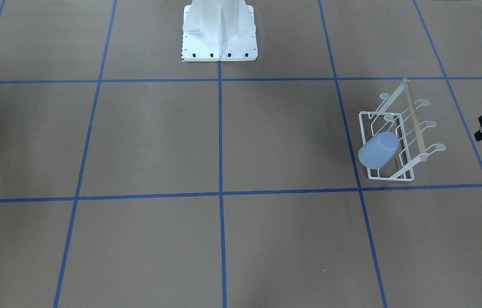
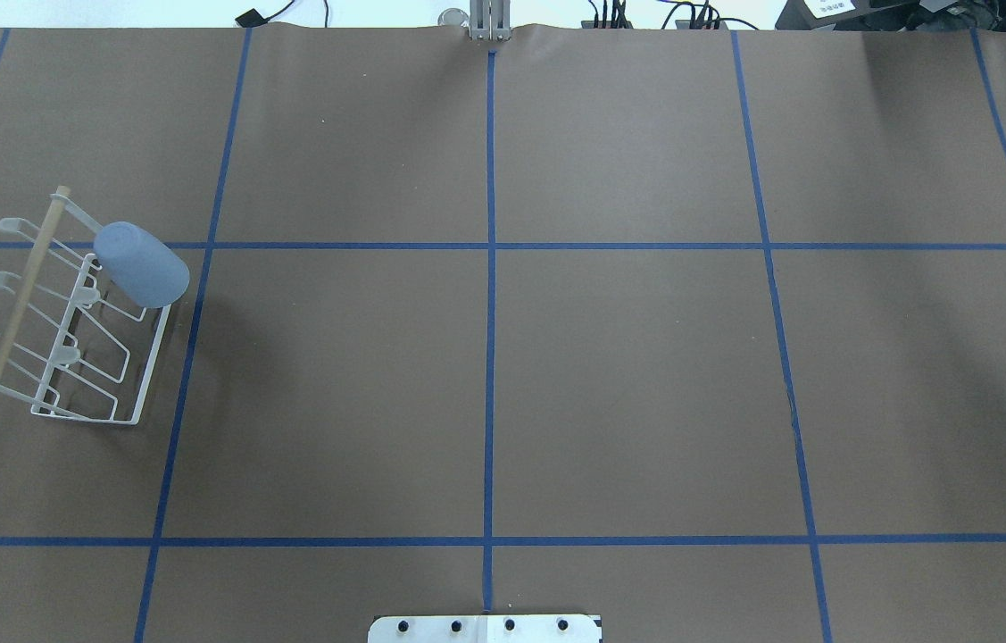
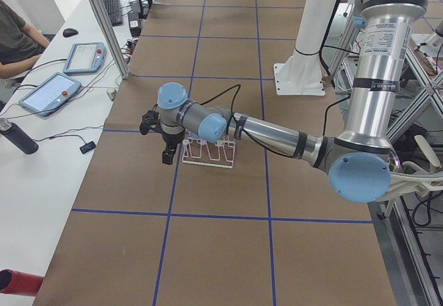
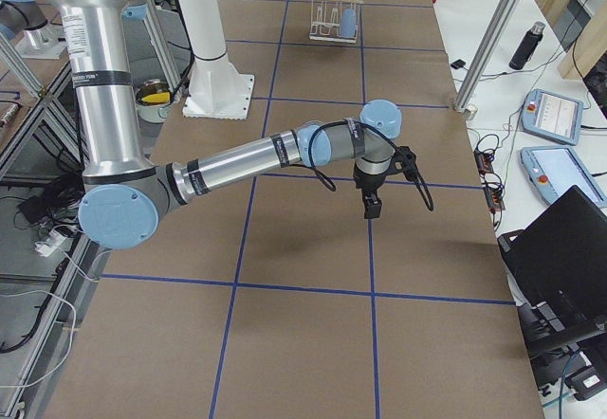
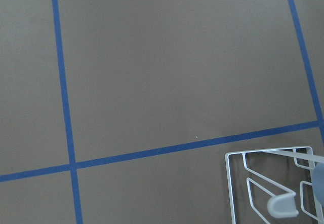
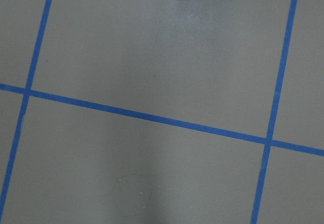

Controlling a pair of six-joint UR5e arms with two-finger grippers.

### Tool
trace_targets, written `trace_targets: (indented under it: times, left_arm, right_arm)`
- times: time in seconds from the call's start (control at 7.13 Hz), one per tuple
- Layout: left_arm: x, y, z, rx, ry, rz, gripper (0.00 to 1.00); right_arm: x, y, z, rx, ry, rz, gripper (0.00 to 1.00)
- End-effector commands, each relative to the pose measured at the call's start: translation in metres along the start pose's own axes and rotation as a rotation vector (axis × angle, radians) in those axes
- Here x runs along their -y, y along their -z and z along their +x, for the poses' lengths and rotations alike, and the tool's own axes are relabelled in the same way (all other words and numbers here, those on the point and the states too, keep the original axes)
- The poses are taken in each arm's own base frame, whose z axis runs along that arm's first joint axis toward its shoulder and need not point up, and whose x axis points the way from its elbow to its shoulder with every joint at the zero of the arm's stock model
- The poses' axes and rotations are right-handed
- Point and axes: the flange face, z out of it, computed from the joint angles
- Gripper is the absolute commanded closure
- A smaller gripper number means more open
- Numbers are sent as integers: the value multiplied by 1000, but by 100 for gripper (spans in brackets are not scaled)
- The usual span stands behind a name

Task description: Hang cup on cup holder

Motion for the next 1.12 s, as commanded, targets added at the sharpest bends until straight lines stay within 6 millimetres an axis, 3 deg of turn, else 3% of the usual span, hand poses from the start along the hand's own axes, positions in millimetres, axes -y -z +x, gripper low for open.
trace_targets:
  times: [0.0,0.14,0.28,0.7,0.98]
  left_arm:
    - [-16,14,12,-69,-3,-6,2]
    - [-18,41,17,-68,-15,42,2]
    - [-20,61,6,-62,3,78,2]
    - [-16,76,23,-36,-50,123,2]
    - [-23,79,24,-11,-55,136,2]
  right_arm:
    - [7,18,-19,15,36,35,0]
    - [3,21,-21,1,43,44,0]
    - [-4,17,-15,-2,36,38,0]
    - [-8,7,-4,-25,17,24,0]
    - [-6,4,1,-40,13,17,0]
